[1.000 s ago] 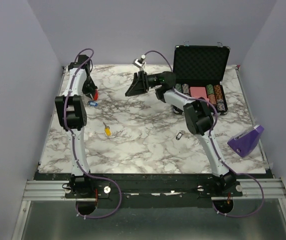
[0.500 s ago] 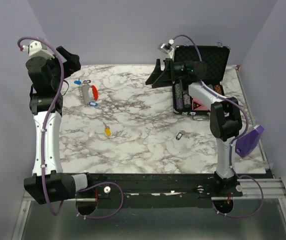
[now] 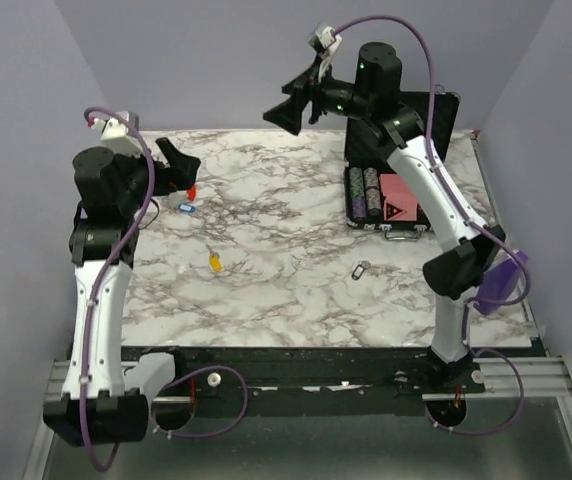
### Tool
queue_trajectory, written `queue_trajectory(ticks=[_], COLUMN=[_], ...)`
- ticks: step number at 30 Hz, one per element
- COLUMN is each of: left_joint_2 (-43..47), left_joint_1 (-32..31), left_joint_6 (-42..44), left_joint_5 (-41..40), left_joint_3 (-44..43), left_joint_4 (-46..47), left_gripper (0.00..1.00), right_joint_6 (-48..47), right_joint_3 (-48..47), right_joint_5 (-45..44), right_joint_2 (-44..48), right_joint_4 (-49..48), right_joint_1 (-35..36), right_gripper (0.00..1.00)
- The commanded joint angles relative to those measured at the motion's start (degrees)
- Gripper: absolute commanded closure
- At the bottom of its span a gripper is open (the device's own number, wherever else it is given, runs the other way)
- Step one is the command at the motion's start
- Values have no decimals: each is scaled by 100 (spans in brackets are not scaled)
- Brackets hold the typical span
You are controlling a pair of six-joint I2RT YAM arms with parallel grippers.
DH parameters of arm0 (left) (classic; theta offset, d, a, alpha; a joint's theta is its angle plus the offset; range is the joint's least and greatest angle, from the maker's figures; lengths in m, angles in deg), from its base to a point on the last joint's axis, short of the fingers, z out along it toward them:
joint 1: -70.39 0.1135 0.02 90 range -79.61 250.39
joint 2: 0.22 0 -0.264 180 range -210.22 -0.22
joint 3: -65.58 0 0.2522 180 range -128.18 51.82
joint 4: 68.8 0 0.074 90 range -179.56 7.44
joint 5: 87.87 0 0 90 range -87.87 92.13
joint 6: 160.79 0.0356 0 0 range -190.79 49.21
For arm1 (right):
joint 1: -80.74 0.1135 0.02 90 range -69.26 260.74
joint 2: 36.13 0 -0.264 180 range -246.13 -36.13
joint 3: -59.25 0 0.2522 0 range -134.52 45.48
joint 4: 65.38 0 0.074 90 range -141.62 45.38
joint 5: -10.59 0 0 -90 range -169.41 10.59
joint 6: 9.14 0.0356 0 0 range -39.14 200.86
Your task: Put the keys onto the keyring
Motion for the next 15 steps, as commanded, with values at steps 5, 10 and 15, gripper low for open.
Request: queue_trajectory(ticks=[5, 10, 15], left_joint_2=[2331, 3063, 3458], left_joint_1=[-47, -74, -100], left_joint_6=[414, 282, 483], left_joint_5=[335, 783, 950], left_joint_3=[1563, 2240, 2820], left_joint_4=[457, 554, 432], left_gripper=[1, 1, 1], right_joint_6=[-3546, -4803, -5804], right_joint_3=[3111, 4385, 5517], right_joint_5=[-2024, -3236, -3510], right_joint_2=[2676, 4293, 5191], right_joint_4=[3457, 4593, 5324], right_joint_1=[-1814, -2942, -4346], right_gripper=[0, 0, 0])
